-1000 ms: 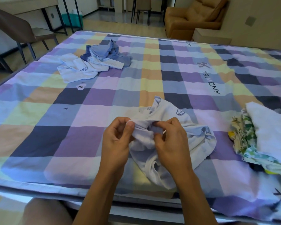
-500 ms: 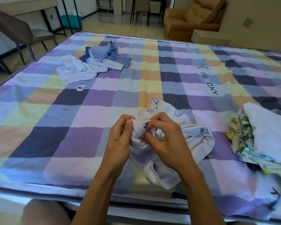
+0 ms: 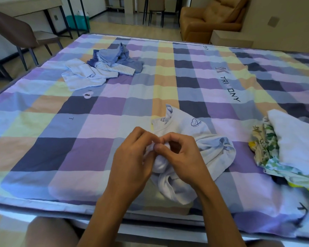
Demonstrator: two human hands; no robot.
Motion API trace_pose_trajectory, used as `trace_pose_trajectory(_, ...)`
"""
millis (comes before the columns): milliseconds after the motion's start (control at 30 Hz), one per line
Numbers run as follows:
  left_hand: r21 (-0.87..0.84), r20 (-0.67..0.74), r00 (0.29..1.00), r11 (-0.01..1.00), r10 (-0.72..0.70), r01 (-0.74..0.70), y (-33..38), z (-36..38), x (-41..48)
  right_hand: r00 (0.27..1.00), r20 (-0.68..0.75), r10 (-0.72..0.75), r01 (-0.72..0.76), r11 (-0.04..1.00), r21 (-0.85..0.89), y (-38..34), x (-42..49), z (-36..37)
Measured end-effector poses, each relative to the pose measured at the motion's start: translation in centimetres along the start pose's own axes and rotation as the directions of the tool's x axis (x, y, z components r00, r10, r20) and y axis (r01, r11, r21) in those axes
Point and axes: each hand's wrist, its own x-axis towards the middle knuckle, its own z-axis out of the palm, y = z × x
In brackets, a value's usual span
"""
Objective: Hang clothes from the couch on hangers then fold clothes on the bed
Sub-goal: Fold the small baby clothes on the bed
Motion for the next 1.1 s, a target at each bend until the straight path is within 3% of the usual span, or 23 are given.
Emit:
trace_pose_trajectory(167, -0.018, -0.095, 0.995, 1.0, -0.026, 0.024, -0.6, -0.1, 0.1, 0.996, -0.007, 0.087, -0.084, 0.976, 0.2, -0.6, -0.3, -1.0)
trace_pose_trajectory(300, -0.313, -0.201, 0.971, 0.948, -0.127, 0.059, -1.4, -0.5, -0.1, 0.98, -0.196, 0.041, -0.066, 0.991, -0.12, 0.3, 0.2, -1.6)
trace_pose_trajectory(433, -0.598, -0.104, 0.95, 0.782, -0.296, 0.178, -1.3, -0.3, -0.3, 0.951, -0.308, -0.03, -0.067, 0.952, -0.3, 0.7, 0.3, -1.2)
trace_pose_trajectory(567, -0.337, 0.148, 0.936, 0.873, -0.321, 0.353, -1.4, -0.5, 0.0, 0.968, -0.25, 0.022, -0.067, 0.982, -0.174, 0.3, 0.3, -0.7)
trace_pose_trajectory(733, -0.037, 0.097, 0.906, 0.909, -0.411, 0.416, -1.0, 0.2, 0.7, 0.982, -0.147, 0.122, -0.103, 0.986, 0.13, -0.6, -0.3, -0.2)
trace_pose_trajectory(933, -0.114, 0.243, 0.879, 0.887, -0.411, 0.447, -1.8, 0.8, 0.6, 0.985, -0.163, 0.059, -0.01, 0.958, 0.286, -0.4, -0.1, -0.3)
trace_pose_trajectory(1000, -0.282, 0.26, 0.869, 0.828, -0.42, 0.484, -1.6, 1.1, 0.5, 0.978, -0.205, -0.035, 0.069, 0.985, 0.158, -0.3, 0.0, -0.3)
trace_pose_trajectory(1100, -0.571, 0.294, 0.809, 0.586, -0.509, 0.576, -1.5, 1.5, 0.6, 0.946, -0.269, -0.181, 0.13, 0.972, -0.197, 0.0, 0.1, 0.2)
